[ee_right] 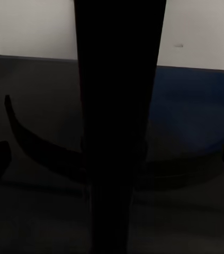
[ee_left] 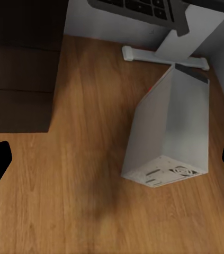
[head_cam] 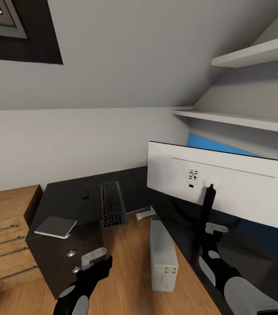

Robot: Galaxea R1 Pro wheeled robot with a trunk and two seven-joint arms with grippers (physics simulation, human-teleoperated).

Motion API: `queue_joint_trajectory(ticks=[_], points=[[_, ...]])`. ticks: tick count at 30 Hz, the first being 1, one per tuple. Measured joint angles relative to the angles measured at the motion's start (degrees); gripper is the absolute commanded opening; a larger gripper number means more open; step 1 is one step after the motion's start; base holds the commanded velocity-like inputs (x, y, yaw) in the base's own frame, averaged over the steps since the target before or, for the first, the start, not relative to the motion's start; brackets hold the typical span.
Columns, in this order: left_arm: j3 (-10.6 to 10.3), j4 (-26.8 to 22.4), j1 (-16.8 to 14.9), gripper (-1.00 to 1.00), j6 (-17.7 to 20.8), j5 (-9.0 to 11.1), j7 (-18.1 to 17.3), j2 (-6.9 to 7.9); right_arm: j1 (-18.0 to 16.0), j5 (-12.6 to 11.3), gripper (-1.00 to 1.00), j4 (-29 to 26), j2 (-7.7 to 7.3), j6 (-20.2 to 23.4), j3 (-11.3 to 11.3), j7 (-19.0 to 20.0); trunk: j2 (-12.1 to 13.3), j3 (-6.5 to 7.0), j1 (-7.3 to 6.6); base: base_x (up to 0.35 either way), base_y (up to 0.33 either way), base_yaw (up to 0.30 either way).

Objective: In the bedroom, organize the workspace by keeping the computer under the desk, ensuring the monitor is on the desk, placing the keyboard on the desk next to the monitor, placing the mouse on the desk next to the keyboard, moving the folder from the swivel chair onto the desk next to the mouse, stacking the notebook on top of the folder with the pen on top of the notebook, and positioning the swivel chair next to the desk.

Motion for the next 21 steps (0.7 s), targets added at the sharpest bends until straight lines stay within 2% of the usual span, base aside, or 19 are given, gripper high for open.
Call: queue_joint_trajectory(ticks=[21], points=[[0.04, 0.0, -0.01, 1.0, 0.0, 0.0, 0.0, 0.08, 0.0, 0.0, 1.0, 0.04, -0.03, -0.01, -0.07, 0.0, 0.0, 0.0, 0.0, 0.068, -0.026, 0.0]])
